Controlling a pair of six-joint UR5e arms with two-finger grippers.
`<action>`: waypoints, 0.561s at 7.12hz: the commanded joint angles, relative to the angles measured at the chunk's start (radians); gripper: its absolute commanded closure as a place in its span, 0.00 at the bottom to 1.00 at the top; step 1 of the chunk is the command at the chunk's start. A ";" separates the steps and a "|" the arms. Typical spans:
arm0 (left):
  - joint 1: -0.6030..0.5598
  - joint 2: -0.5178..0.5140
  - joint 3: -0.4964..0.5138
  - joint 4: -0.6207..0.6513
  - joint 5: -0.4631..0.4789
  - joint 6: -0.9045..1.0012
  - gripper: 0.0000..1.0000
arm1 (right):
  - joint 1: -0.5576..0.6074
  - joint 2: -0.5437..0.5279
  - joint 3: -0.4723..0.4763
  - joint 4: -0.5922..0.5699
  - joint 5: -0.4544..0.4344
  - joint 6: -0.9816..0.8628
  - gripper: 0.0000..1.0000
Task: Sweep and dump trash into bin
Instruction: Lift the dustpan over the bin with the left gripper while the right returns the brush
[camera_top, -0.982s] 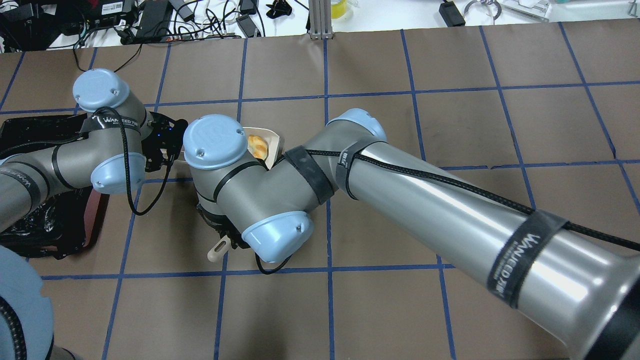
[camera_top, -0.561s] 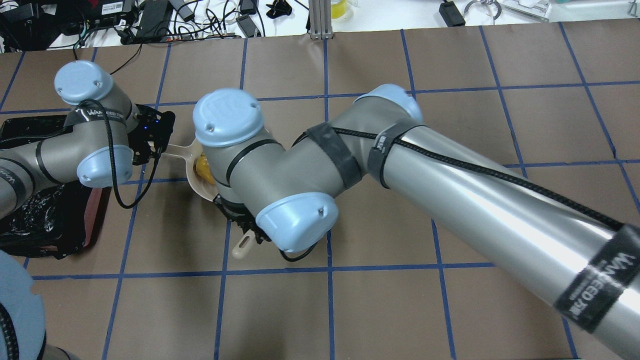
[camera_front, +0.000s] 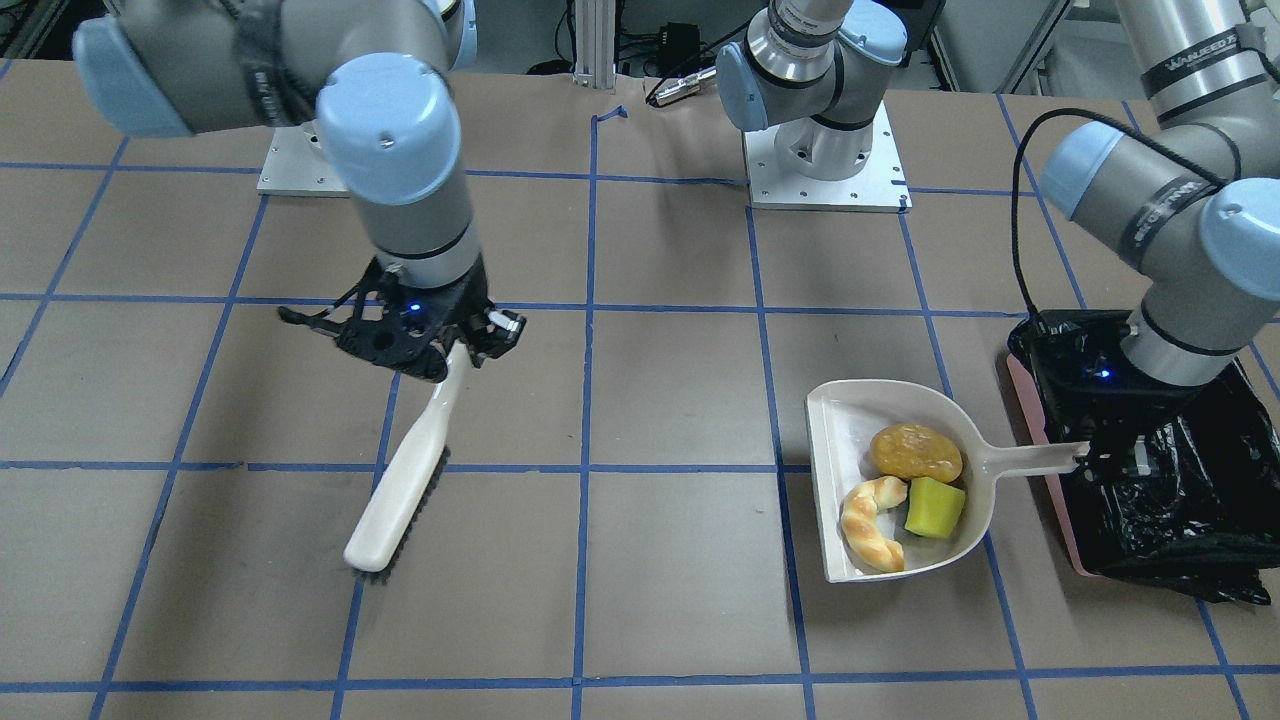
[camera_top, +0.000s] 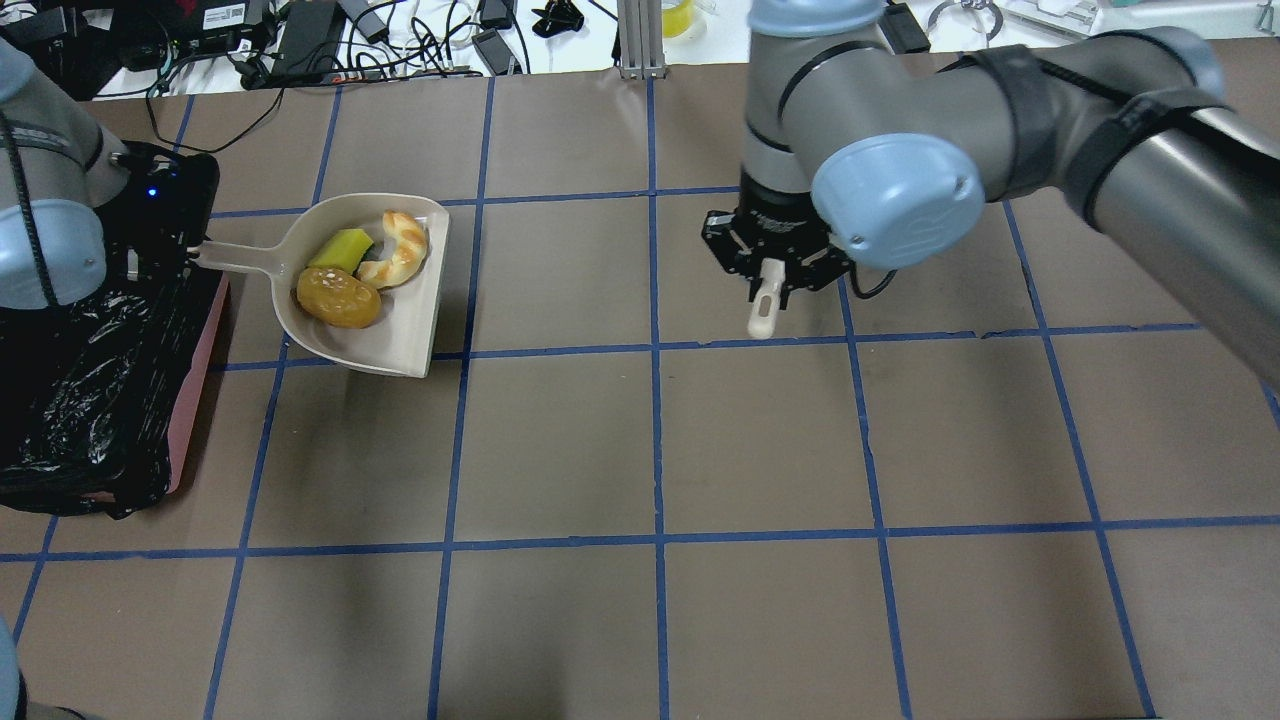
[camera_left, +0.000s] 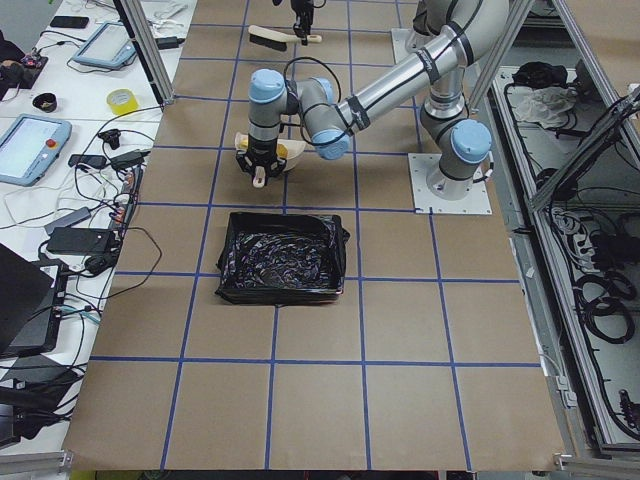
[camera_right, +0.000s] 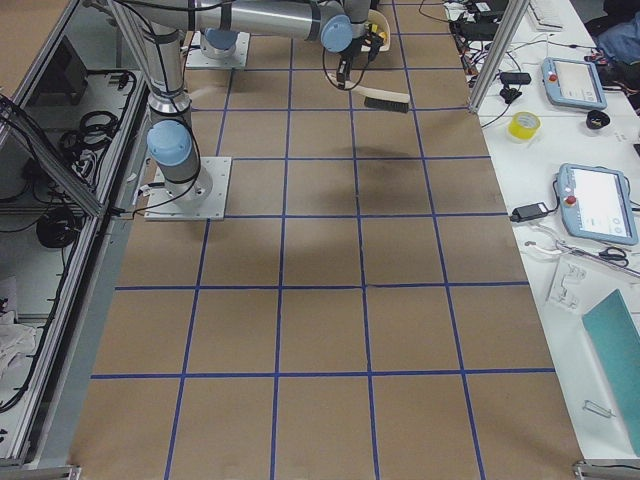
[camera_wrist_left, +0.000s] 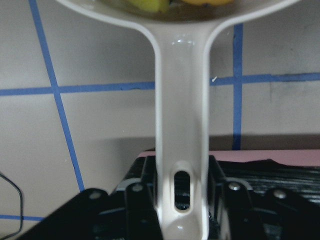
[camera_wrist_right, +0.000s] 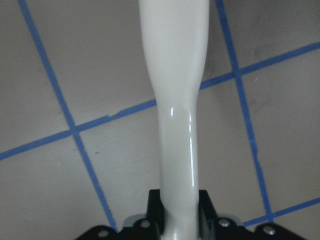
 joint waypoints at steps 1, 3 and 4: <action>0.090 0.029 0.063 -0.101 -0.004 0.019 0.99 | -0.244 -0.020 0.000 0.005 -0.029 -0.357 1.00; 0.219 0.030 0.133 -0.170 0.000 0.045 0.99 | -0.483 -0.011 0.020 -0.005 -0.011 -0.716 1.00; 0.285 0.023 0.158 -0.187 0.002 0.058 0.99 | -0.552 0.004 0.053 -0.048 -0.008 -0.791 1.00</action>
